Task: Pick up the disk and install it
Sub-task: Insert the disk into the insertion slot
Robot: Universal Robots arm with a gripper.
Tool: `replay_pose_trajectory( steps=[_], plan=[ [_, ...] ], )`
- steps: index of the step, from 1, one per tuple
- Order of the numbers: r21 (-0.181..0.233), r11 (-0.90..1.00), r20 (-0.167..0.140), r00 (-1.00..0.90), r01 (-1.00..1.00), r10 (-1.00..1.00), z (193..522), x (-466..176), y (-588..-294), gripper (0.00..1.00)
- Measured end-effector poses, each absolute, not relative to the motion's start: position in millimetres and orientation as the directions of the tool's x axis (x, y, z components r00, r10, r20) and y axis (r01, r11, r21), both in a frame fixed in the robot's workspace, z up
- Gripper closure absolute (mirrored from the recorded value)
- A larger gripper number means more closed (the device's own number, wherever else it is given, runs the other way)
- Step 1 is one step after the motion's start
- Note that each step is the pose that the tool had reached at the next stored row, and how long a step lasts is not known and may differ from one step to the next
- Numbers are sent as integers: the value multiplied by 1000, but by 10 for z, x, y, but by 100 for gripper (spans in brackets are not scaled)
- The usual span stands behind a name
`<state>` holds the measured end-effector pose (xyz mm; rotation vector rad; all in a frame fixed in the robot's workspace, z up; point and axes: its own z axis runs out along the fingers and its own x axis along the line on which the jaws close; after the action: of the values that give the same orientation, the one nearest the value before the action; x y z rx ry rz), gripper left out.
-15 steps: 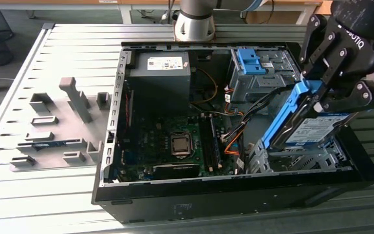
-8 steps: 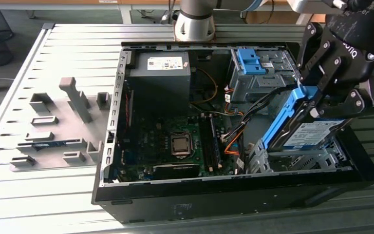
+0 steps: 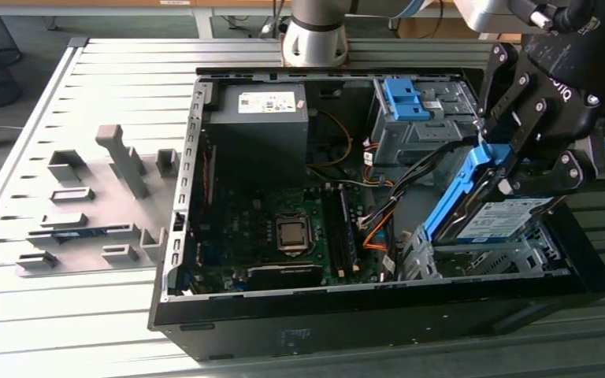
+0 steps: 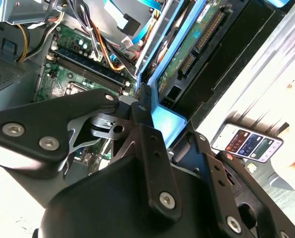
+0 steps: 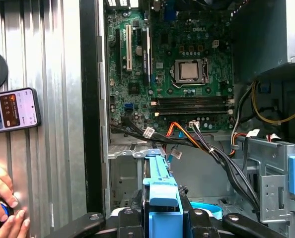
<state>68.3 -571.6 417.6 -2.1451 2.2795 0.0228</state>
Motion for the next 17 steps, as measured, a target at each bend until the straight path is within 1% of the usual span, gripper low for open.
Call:
replay_pose_trajectory(
  steps=[2, 3, 9, 11, 12, 14, 15, 16, 17],
  plan=[
    [3, 61, -18, -61, -998, -998, 4175, 683, -5716, 62],
    [3, 61, -18, -61, -998, -998, 4170, 684, -5716, 56],
    [3, 61, -18, -61, -998, -998, 4064, 684, -5717, 57],
    [3, 61, -18, -61, -998, -998, 4028, 687, -5717, 69],
    [3, 61, -18, -61, -998, -998, 4011, 688, -5717, 69],
    [3, 61, -18, -61, -998, -998, 3974, 691, -5717, 81],
    [3, 60, -18, -60, -998, -998, 3956, 693, -5717, 81],
    [3, 59, -18, -59, -998, -998, 3939, 697, -5717, 87],
    [3, 58, -18, -58, -998, -998, 3919, 701, -5717, 89]
  ],
)
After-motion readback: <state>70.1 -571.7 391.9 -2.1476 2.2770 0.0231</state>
